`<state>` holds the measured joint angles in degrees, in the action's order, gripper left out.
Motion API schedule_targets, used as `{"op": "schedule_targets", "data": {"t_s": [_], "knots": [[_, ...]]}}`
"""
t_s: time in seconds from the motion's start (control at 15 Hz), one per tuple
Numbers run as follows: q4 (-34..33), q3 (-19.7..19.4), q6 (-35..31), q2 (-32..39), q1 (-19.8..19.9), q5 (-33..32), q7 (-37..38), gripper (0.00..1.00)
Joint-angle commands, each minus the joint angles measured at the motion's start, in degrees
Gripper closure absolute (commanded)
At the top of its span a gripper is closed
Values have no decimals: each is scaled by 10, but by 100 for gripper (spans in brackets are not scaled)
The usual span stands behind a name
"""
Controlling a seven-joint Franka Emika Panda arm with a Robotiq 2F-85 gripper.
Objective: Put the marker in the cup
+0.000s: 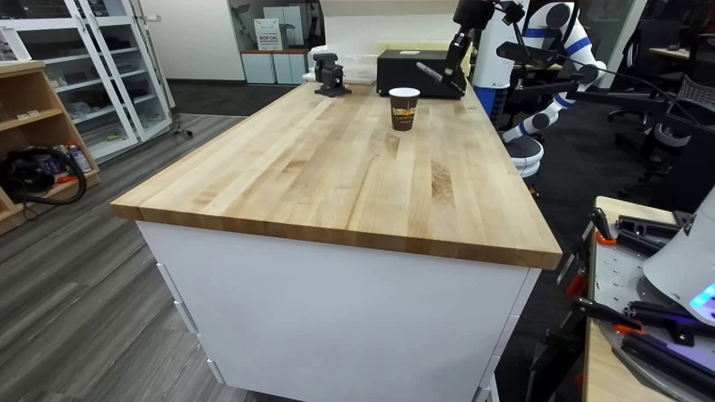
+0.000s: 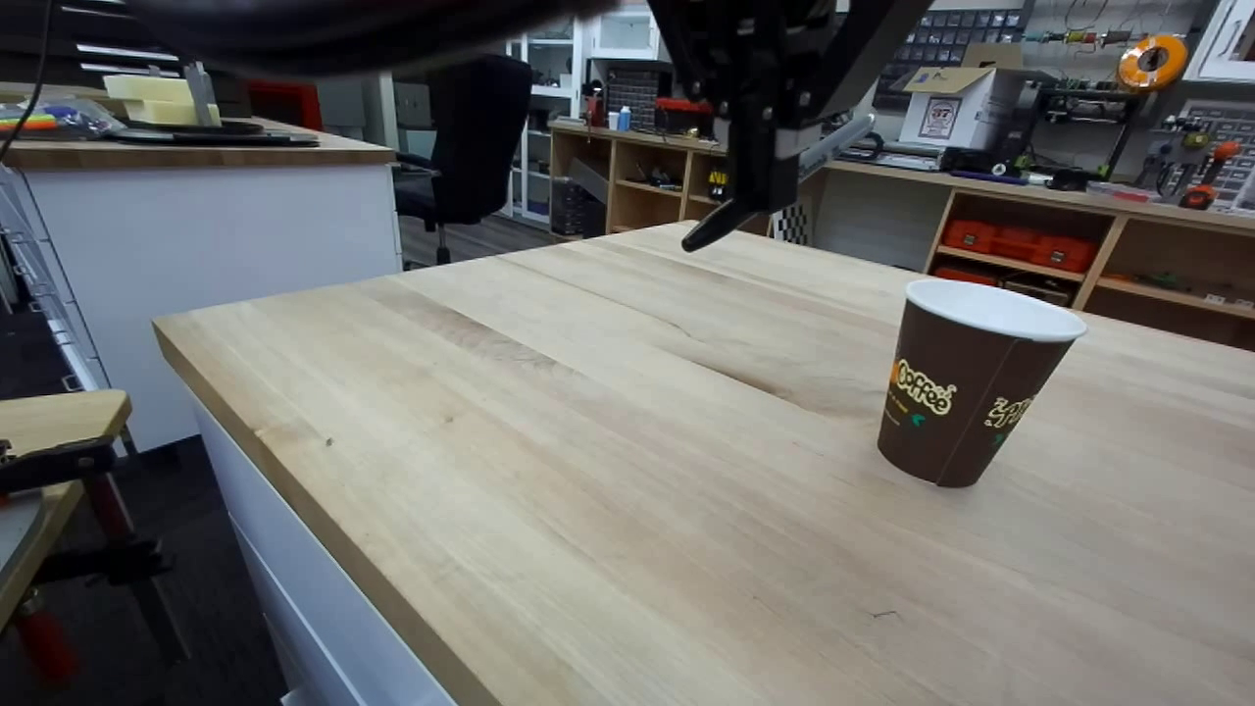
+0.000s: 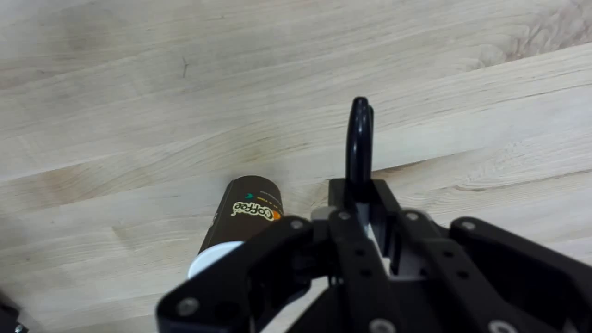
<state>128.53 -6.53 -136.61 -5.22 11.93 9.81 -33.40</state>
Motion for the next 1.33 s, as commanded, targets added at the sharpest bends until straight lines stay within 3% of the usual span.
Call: {"op": "schedule_targets", "data": {"t_s": [0.0, 0.4, 1.27], "knots": [[-12, -13, -36, 15, -17, -29, 21, 93], [-40, -12, -45, 49, -23, -34, 16, 93], [-171, -4, -60, 136, -10, -38, 3, 93]]}}
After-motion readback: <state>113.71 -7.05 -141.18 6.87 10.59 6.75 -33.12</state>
